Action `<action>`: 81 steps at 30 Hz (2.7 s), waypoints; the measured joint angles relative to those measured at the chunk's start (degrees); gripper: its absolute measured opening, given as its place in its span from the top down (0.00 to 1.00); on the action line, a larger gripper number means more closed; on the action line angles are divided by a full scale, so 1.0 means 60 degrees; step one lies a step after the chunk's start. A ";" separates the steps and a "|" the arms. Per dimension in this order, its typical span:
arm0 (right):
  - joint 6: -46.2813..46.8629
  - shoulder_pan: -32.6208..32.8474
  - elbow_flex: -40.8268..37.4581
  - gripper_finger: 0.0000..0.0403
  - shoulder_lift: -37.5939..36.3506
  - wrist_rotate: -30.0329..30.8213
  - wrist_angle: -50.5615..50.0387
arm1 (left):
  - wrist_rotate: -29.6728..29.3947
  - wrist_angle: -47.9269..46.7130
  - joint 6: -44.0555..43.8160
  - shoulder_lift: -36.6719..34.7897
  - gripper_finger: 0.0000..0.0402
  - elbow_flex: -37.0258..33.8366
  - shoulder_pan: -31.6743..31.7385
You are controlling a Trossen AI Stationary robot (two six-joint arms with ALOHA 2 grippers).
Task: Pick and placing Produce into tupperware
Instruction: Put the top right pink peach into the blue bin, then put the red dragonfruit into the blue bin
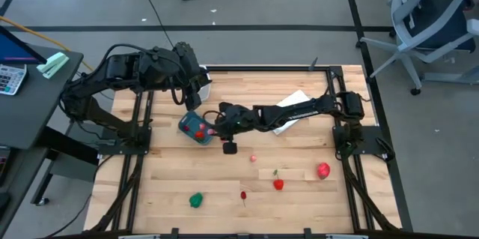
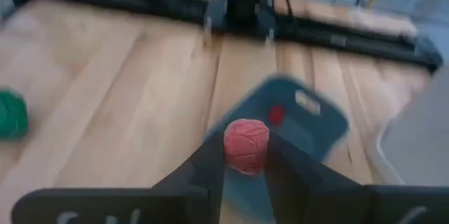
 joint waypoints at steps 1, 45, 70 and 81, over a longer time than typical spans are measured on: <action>0.0018 -0.0004 0.0014 0.77 0.0120 -0.0093 0.0332 | 0.0000 0.0004 0.0000 0.0000 0.63 0.0000 0.0000; 0.0194 0.0411 0.4553 0.56 0.2011 0.1054 -0.8415 | 0.0020 -0.0284 -0.1000 0.0004 0.63 -0.0004 -0.0029; 0.5171 0.3237 -0.0688 0.53 -0.4663 0.2393 -1.3793 | 0.0033 -0.1068 -0.1009 0.0000 0.66 -0.0195 -0.0025; 0.6231 0.5459 -0.4971 0.40 -0.7011 0.2230 -1.1290 | 0.0030 -0.1428 -0.1014 0.0062 0.65 -0.0270 -0.0025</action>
